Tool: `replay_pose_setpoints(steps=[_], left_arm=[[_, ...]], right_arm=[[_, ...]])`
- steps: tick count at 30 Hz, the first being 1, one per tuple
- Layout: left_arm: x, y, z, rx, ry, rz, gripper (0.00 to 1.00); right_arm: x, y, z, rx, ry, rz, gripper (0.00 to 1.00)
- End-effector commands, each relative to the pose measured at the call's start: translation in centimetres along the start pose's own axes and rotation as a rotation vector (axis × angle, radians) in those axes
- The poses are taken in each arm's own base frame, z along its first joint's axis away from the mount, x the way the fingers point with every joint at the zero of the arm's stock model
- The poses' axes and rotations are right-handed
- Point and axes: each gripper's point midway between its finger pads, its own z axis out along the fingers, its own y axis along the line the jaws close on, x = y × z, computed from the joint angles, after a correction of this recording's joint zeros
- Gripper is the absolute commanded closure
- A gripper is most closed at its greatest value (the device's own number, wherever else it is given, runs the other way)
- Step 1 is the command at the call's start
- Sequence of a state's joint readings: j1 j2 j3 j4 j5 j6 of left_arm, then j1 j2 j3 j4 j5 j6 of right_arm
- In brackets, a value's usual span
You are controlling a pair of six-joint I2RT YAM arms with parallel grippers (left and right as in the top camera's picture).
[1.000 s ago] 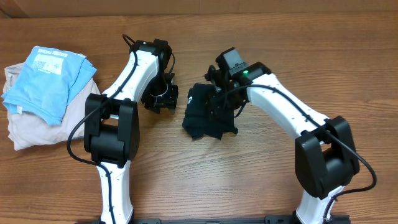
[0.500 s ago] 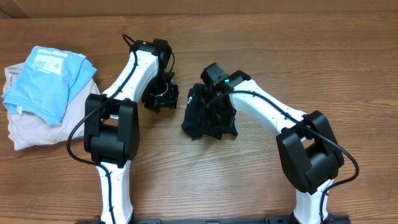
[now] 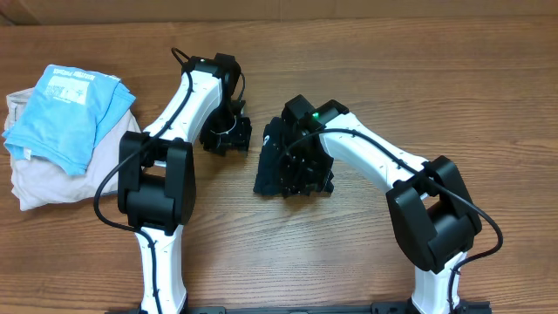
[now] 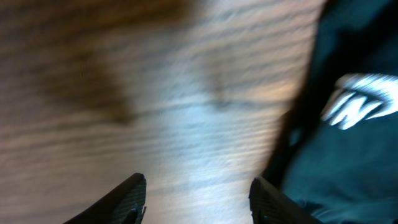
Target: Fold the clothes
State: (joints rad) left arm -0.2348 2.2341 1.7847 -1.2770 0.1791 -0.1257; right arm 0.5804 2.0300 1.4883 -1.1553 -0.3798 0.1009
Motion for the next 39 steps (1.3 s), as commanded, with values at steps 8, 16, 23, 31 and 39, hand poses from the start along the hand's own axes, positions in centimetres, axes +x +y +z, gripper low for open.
replay_pose_setpoints(steps=[8, 16, 23, 31, 39], left_arm=[[-3.8, -6.4, -2.6, 0.351, -0.207, 0.238, 0.11], [-5.7, -7.1, -3.0, 0.361, -0.292, 0.258, 0.1], [-5.5, -7.6, -1.6, 0.413, -0.28, 0.243, 0.1], [-5.2, -9.1, 2.2, 0.508, -0.191, 0.222, 0.15], [-5.5, -9.3, 3.4, 0.465, -0.195, 0.246, 0.53]], right_arm=[[-1.6, -2.3, -11.9, 0.093, -0.359, 0.018, 0.5], [-1.1, -3.6, -12.8, 0.095, -0.363, 0.061, 0.5], [-1.0, -3.6, -12.7, 0.095, -0.358, 0.063, 0.5], [-0.9, -3.6, -12.7, 0.095, -0.354, 0.065, 0.5], [-0.8, -3.7, -12.7, 0.096, -0.348, 0.067, 0.5]])
